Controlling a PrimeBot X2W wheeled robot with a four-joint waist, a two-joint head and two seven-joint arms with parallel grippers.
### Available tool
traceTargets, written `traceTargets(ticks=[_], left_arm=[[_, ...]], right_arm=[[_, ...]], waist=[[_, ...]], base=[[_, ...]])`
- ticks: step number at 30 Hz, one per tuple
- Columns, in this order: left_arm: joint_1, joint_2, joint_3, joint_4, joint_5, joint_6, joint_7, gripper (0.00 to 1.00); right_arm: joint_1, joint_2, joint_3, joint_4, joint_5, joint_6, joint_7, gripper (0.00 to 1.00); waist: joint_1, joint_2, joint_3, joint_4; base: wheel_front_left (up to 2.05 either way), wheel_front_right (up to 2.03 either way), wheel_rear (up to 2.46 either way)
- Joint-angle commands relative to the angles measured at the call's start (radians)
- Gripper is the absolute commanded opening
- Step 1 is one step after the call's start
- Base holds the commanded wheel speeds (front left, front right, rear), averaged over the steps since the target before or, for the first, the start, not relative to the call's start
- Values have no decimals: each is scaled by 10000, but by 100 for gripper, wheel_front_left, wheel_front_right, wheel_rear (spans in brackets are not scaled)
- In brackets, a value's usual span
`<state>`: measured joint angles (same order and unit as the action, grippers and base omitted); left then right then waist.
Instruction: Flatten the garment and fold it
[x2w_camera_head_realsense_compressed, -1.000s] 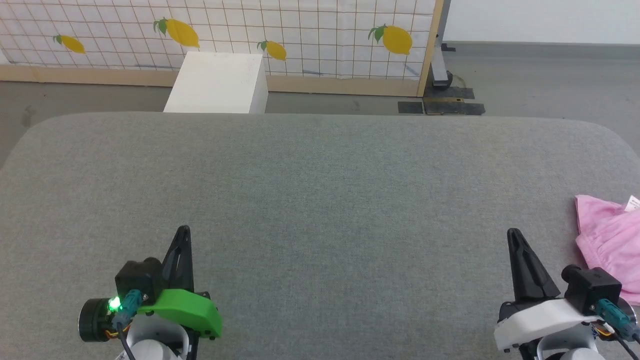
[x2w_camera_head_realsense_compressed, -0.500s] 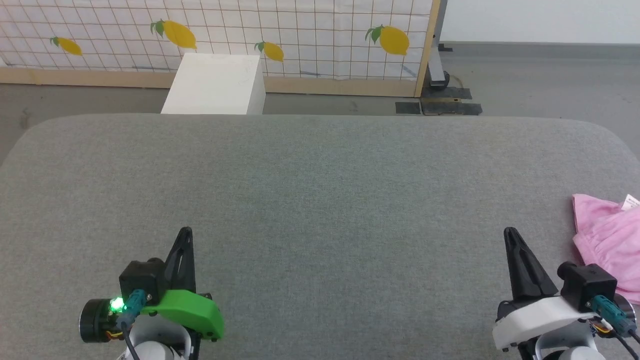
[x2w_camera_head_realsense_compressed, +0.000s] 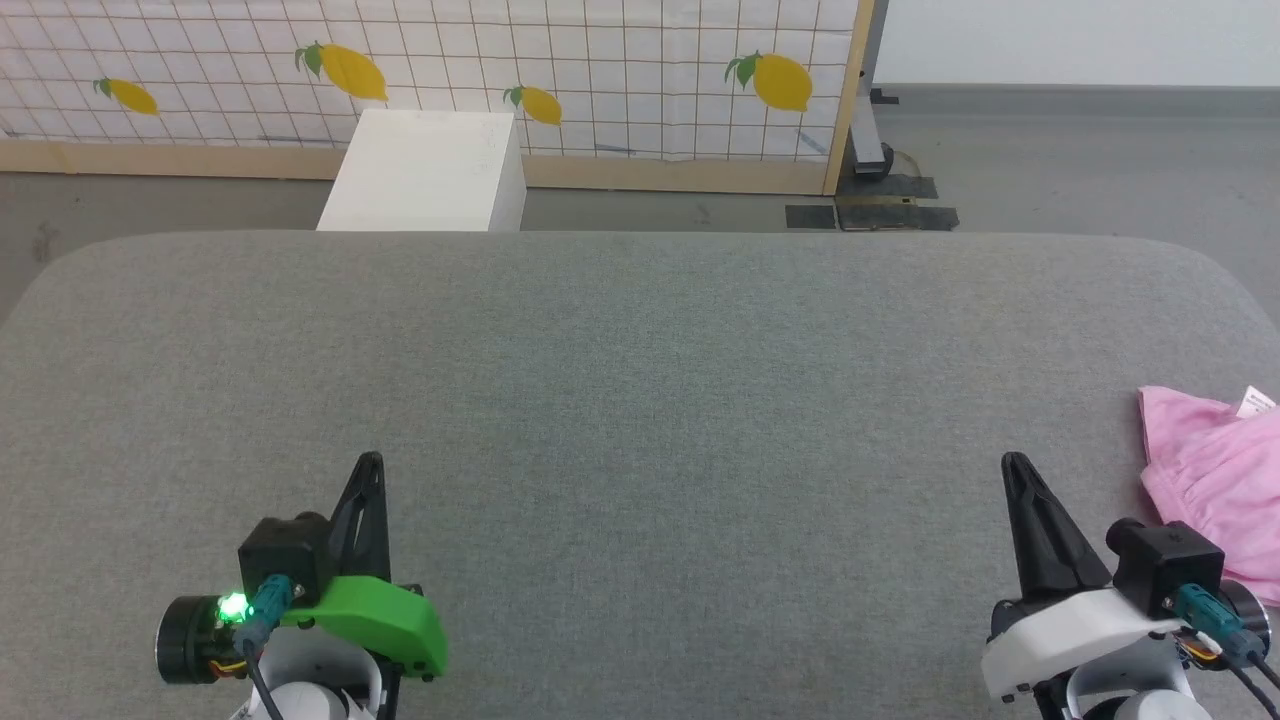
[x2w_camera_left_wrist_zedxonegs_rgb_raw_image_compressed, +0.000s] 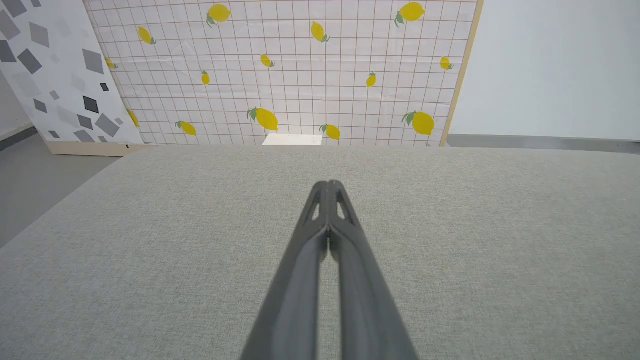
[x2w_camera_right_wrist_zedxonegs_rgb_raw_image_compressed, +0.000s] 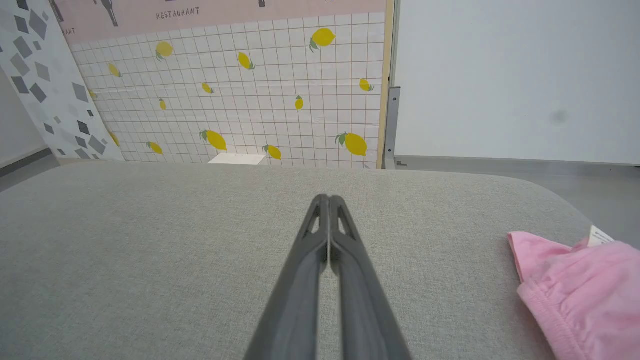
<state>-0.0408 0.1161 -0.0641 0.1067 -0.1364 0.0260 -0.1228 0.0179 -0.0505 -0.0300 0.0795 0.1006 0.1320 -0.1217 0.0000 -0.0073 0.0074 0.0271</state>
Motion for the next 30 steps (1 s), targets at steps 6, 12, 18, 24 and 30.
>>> traceTargets(ticks=[6, 12, 18, 24, 30], left_arm=[[155, -138, 110, -172, 283, -80, 178, 0], [184, -198, 171, -275, 408, -101, 300, 0], [214, -260, 235, -383, 538, -122, 425, 0], [244, -320, 296, -486, 663, -143, 547, 0], [282, -400, 378, -623, 828, -171, 708, 0]], right_arm=[[-103, 2, 53, -143, -211, -8, 172, 0], [-112, 2, 81, -219, -303, -8, 292, 0], [-121, 2, 111, -297, -398, -9, 418, 0], [-130, 2, 139, -372, -490, -10, 538, 0], [-141, 2, 177, -472, -612, -11, 699, 0]], waist=[[0, 43, -8, -30], [0, 46, -16, -57], [0, 50, -24, -86], [0, 53, -31, -114], [0, 58, -41, -151]], base=[[0, 0, 0], [0, 0, 0], [0, 0, 0], [0, 0, 0], [0, 0, 0]])
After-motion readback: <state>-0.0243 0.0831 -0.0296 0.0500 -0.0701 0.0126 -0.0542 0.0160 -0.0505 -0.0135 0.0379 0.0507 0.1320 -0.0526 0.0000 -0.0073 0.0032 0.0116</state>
